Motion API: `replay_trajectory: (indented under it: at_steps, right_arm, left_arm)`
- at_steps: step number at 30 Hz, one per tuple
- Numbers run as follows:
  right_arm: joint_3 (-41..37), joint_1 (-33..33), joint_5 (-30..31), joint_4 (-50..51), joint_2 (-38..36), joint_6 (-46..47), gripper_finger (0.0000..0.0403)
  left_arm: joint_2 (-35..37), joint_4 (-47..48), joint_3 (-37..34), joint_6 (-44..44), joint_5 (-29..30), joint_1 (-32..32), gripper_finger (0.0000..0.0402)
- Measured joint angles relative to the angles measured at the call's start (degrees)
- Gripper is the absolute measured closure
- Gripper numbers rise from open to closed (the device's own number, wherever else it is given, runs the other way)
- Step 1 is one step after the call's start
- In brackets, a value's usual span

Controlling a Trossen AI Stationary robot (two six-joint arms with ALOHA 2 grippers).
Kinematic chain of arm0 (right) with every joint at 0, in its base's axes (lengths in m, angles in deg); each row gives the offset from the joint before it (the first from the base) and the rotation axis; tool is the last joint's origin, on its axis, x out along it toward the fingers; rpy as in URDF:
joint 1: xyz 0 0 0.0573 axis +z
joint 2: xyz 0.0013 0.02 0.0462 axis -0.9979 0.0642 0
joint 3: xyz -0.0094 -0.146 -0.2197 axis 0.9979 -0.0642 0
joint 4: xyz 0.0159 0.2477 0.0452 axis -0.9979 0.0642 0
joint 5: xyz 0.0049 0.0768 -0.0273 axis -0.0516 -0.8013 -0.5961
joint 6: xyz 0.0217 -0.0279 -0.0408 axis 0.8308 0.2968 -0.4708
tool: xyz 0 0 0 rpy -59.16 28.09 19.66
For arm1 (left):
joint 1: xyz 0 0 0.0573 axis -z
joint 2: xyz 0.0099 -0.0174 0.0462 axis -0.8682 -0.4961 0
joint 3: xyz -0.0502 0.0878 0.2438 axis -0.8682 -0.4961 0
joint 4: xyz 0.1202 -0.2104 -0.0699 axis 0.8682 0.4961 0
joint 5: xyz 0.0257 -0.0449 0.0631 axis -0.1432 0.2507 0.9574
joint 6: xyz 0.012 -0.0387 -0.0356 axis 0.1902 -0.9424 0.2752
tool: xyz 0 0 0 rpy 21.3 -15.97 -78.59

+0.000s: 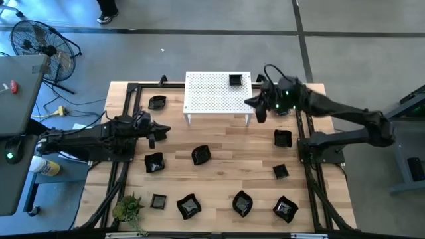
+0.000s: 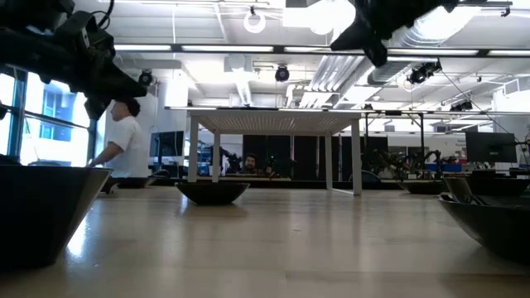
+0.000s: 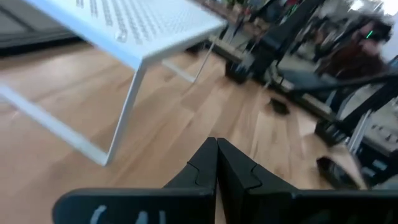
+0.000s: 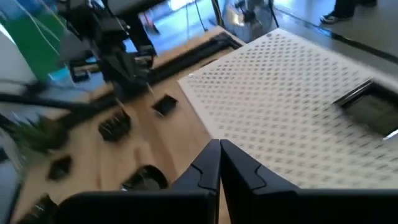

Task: Pick & Place Mini shaped plates
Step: Put the leaf-shaped plate on the shelf

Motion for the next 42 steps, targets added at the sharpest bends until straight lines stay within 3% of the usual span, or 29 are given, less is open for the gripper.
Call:
replay_trajectory:
  at_steps: [6,11,15,23,29,34,42]
  right_arm:
    - [-14.2,3.8,4.9,-18.0,-4.8,8.7,0.0401]
    - [-18.8,5.1,7.9,-21.2,-8.3,10.4,0.04]
    - [-19.6,5.2,9.1,-20.9,-10.4,10.4,0.0401]
    - [-19.6,5.2,8.9,-20.5,-11.9,8.4,0.0401]
    - [-19.6,5.2,6.1,-20.4,-11.9,6.2,0.0399]
    - [-19.6,5.2,3.4,-20.4,-11.9,3.2,0.0401]
    - [-19.6,5.1,1.3,-20.4,-12.1,-1.3,0.0401]
  left_arm:
    - [-9.1,4.3,6.4,0.4,-1.3,0.0,0.0401]
    - [-13.1,1.1,6.8,-7.2,-7.7,0.0,0.04]
    - [-17.9,5.8,8.8,-10.1,-12.9,0.4,0.0399]
    - [-31.3,8.8,13.8,-11.6,-11.7,6.2,0.0391]
    - [-41.9,8.6,17.9,-17.7,-3.2,10.0,0.0325]
    - [-50.5,8.1,22.1,-22.6,-1.8,10.1,0.0262]
    - [-60.2,-2.3,26.7,-22.6,-3.4,10.1,0.0243]
